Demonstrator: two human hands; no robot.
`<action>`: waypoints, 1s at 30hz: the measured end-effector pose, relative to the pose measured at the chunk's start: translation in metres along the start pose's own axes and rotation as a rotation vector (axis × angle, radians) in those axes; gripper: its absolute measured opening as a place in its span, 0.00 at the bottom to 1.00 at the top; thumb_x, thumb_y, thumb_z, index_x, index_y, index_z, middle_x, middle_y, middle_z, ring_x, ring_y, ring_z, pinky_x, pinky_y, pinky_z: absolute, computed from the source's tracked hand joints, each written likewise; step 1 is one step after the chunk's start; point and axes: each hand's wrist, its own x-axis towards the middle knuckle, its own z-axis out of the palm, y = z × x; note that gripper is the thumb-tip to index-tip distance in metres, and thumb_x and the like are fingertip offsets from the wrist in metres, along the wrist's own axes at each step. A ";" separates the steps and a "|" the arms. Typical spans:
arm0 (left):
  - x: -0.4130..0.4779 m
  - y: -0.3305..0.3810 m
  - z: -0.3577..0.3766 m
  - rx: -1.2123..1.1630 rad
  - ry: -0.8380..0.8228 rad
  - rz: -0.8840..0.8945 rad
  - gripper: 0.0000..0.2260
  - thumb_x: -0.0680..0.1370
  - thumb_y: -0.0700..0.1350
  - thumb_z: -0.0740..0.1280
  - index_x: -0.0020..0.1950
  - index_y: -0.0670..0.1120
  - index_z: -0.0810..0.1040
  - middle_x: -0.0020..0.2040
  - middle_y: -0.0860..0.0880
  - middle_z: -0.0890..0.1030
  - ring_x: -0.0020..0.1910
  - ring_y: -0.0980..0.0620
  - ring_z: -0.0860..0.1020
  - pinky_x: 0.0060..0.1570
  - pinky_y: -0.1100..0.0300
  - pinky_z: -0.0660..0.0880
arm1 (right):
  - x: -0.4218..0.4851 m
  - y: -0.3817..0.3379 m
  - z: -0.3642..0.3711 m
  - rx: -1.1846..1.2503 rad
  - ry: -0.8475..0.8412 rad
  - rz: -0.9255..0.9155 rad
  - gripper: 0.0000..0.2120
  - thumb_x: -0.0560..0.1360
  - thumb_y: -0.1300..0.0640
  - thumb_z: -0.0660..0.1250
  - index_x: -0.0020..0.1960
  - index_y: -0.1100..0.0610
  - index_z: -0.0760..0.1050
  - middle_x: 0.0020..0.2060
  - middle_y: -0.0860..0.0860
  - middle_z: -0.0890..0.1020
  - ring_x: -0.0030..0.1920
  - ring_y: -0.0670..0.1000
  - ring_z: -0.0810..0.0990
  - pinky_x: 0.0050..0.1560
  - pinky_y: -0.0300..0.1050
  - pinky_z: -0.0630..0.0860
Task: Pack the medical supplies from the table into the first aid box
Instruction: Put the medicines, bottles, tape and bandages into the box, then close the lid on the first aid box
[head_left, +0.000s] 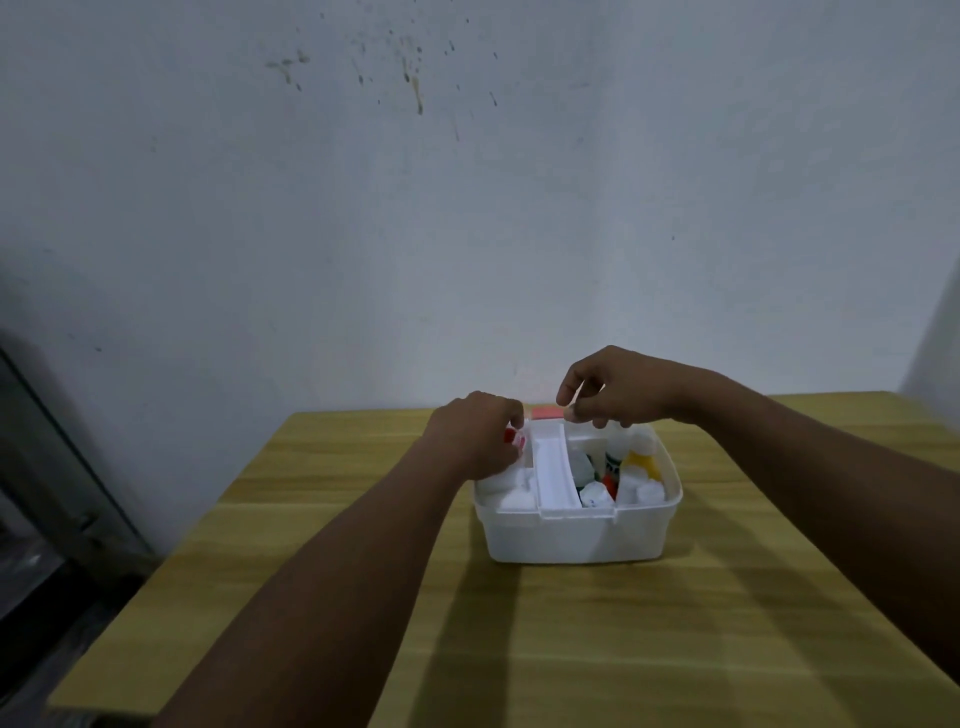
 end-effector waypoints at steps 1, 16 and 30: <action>-0.001 0.000 0.001 -0.005 -0.001 -0.008 0.17 0.75 0.57 0.68 0.62 0.55 0.78 0.57 0.49 0.81 0.53 0.48 0.79 0.49 0.53 0.78 | 0.001 -0.001 0.002 0.001 -0.010 -0.003 0.10 0.76 0.57 0.71 0.56 0.56 0.80 0.47 0.53 0.84 0.42 0.50 0.82 0.37 0.42 0.76; 0.041 -0.031 0.024 -0.784 -0.013 -0.700 0.31 0.76 0.64 0.61 0.67 0.40 0.73 0.63 0.38 0.79 0.57 0.38 0.80 0.55 0.46 0.80 | 0.051 0.084 0.009 0.207 0.409 0.460 0.22 0.78 0.45 0.65 0.53 0.66 0.77 0.50 0.63 0.81 0.44 0.59 0.79 0.39 0.46 0.76; 0.052 -0.026 0.000 -1.186 0.125 -0.704 0.20 0.81 0.59 0.60 0.57 0.42 0.78 0.51 0.43 0.85 0.46 0.41 0.85 0.50 0.48 0.81 | 0.055 0.078 -0.006 0.830 0.429 0.423 0.10 0.78 0.55 0.60 0.56 0.57 0.75 0.50 0.57 0.84 0.47 0.58 0.82 0.57 0.56 0.77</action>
